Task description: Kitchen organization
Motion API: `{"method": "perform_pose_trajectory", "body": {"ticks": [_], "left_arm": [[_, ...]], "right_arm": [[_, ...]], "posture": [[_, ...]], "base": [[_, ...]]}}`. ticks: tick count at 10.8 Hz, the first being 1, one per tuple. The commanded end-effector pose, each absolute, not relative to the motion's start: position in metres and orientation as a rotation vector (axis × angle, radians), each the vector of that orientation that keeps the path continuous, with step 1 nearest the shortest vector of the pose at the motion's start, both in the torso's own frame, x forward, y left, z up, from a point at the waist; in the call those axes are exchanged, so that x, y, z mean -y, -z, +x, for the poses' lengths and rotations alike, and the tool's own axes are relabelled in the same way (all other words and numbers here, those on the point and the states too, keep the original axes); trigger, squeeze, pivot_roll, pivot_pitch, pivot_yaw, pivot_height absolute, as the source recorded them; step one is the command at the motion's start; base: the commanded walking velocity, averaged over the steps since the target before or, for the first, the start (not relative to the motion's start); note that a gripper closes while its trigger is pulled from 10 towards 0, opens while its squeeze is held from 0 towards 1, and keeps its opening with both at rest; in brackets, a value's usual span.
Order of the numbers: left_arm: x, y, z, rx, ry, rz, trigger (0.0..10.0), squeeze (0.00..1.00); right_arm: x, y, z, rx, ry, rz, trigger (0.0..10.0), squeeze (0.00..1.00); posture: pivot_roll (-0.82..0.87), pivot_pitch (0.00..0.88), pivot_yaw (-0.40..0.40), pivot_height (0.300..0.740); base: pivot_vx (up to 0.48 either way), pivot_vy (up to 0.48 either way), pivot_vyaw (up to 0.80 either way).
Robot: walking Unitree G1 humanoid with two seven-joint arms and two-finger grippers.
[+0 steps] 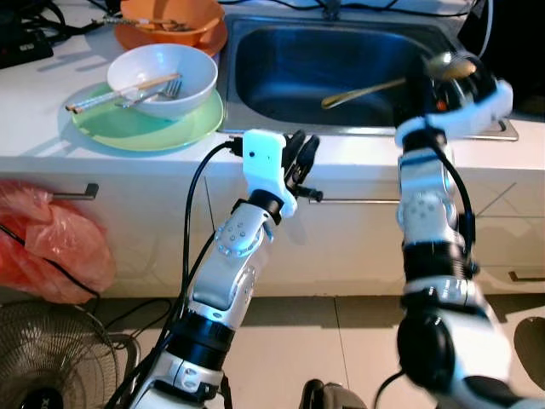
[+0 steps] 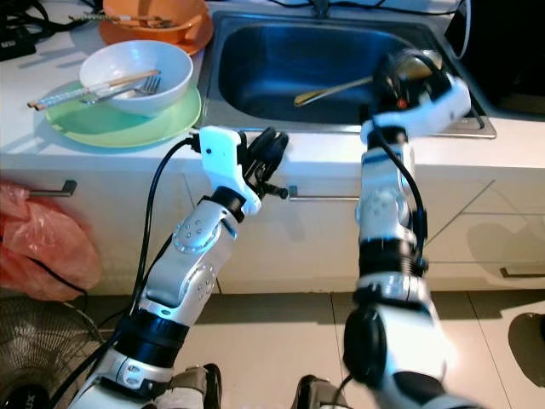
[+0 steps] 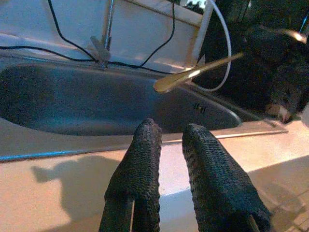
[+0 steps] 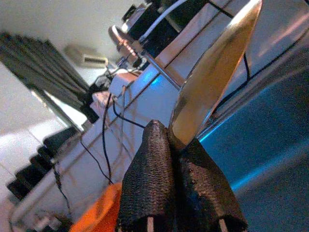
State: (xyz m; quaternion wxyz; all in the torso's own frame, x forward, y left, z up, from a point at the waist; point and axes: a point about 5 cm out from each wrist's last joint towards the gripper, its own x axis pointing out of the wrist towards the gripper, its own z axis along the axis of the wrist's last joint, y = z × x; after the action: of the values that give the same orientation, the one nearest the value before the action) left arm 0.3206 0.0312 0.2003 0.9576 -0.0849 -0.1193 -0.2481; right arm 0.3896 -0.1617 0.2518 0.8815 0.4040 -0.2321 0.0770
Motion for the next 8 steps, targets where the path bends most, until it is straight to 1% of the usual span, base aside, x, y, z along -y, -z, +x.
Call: {"method": "perform_pose_trajectory", "body": {"ticks": [1, 5, 8], "left_arm": [[-0.031, -0.195, 0.319, 0.230, 0.496, -0.146, 10.0, 0.00], [-0.032, -0.191, 0.314, 0.233, 0.487, -0.103, 10.0, 0.00], [-0.035, -0.190, 0.311, 0.237, 0.475, -0.075, 10.0, 0.00]], "right_arm": [[0.158, -0.255, 0.392, 0.493, -0.181, 0.774, 10.0, 0.00], [0.140, -0.262, 0.409, 0.431, -0.247, 0.562, 10.0, 0.00], [0.138, -0.274, 0.413, 0.453, -0.245, 0.473, 10.0, 0.00]], "posture": [[0.14, 0.135, -0.039, 0.740], [0.17, 0.139, -0.050, 0.740], [0.19, 0.146, -0.048, 0.740]], "base": [[0.000, 0.000, 0.00], [0.000, 0.000, 0.00], [0.000, 0.000, 0.00]]}}
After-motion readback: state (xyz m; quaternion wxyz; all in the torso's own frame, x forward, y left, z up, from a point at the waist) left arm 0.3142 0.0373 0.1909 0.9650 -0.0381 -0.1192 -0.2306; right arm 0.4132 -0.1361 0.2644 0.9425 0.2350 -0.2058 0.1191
